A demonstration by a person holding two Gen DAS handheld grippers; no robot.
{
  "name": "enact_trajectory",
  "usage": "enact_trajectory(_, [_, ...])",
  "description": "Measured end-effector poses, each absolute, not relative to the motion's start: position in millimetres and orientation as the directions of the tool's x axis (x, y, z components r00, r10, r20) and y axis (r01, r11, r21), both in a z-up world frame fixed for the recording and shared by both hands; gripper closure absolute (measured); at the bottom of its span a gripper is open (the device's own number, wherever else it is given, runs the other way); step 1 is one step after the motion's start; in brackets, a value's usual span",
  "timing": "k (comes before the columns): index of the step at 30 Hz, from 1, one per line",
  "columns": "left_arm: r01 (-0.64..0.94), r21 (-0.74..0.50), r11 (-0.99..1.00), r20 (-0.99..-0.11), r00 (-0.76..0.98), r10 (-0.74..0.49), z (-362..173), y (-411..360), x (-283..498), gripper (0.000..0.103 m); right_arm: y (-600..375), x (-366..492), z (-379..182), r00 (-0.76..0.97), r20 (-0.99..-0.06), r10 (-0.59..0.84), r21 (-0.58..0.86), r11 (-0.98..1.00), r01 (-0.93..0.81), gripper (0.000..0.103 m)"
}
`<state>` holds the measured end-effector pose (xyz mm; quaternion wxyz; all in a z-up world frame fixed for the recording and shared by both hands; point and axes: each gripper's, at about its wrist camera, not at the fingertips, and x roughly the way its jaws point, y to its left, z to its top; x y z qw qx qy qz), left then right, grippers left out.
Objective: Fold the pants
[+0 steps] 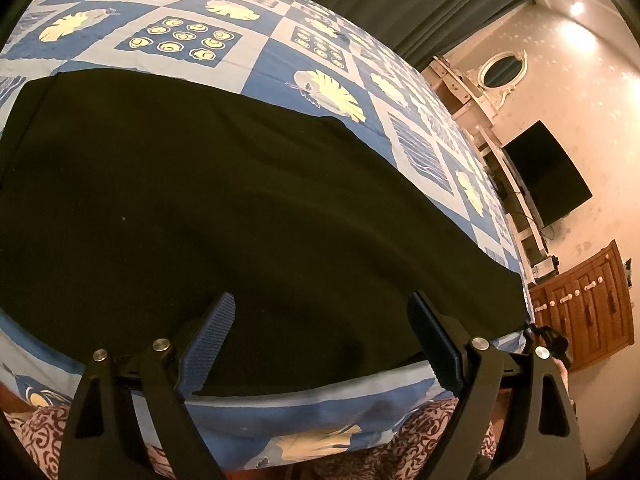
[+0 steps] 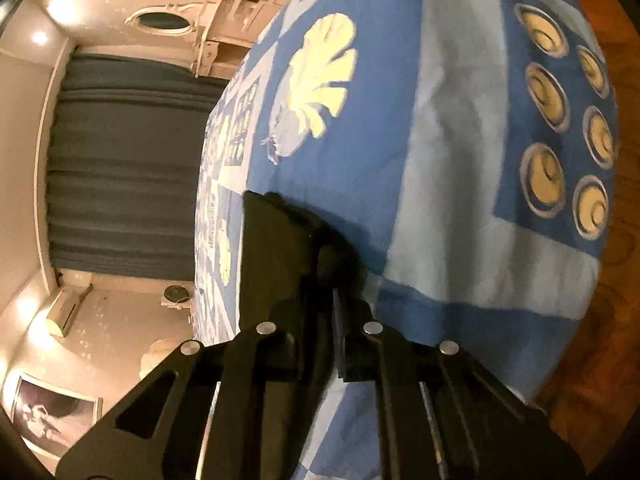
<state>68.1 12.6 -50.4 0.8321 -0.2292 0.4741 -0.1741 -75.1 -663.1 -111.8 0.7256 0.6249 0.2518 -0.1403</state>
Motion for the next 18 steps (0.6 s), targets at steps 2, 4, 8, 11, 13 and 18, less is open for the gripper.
enact_trajectory(2, [0.071,-0.547,0.834,-0.710,0.489,-0.508,-50,13,68,0.016,-669,-68,-99,0.846,-0.525,0.091,0.836,0.245,0.492,0.094])
enact_trajectory(4, [0.070,-0.549,0.833,-0.710,0.486,-0.509,-50,12,69,0.016,-671,-61,-94,0.853,-0.515,0.084,0.832,0.290,0.474,0.094])
enact_trajectory(8, [0.067,-0.564,0.823,-0.702,0.485,-0.521,-50,15,67,0.016,-672,-62,-116,0.833,-0.543,0.110,0.824,0.263,0.502,0.090])
enact_trajectory(11, [0.066,-0.573,0.817,-0.700,0.478,-0.530,-48,17,67,0.016,-683,-85,-119,0.859,-0.508,0.070,0.853,0.177,0.490,0.066])
enact_trajectory(13, [0.065,-0.578,0.814,-0.703,0.468,-0.536,-47,19,68,0.016,-699,-97,-111,0.870,-0.492,-0.006,0.858,0.162,0.487,0.043])
enact_trajectory(18, [0.042,-0.597,0.801,-0.700,0.461,-0.546,-44,27,70,0.016,-734,-61,-114,0.881,-0.463,0.095,0.878,0.184,0.441,0.039])
